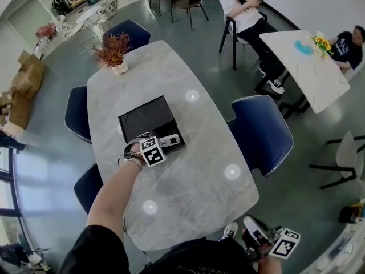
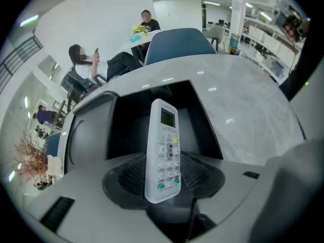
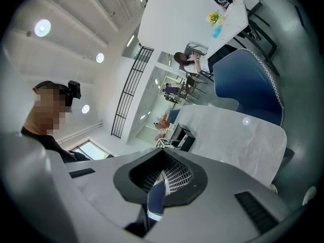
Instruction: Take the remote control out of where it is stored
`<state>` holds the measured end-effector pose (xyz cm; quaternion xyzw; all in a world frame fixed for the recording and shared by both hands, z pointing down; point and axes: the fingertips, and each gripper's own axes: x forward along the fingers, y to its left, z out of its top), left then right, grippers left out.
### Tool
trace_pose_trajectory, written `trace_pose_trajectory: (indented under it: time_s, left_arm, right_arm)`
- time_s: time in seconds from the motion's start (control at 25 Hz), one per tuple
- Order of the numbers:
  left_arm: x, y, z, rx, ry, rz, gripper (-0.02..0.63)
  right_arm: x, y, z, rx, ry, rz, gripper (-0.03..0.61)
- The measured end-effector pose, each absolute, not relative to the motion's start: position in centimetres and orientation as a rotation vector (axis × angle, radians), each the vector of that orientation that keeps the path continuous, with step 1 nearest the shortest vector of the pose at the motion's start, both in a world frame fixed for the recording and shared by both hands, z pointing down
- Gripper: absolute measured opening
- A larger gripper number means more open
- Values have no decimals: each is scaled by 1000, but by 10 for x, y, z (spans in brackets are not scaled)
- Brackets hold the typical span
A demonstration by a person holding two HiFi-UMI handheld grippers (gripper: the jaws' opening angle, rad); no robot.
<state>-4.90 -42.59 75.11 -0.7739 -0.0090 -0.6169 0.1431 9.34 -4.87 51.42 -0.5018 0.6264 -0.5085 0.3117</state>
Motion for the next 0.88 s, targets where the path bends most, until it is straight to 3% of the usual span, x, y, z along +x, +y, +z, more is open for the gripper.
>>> trace_pose_trajectory:
  time_s: [0.88]
  left_arm:
    - [-55,-421,753,-2297,-66,-1835,196]
  right_arm:
    - [96,-45,521,-1330,1648,-1338,8]
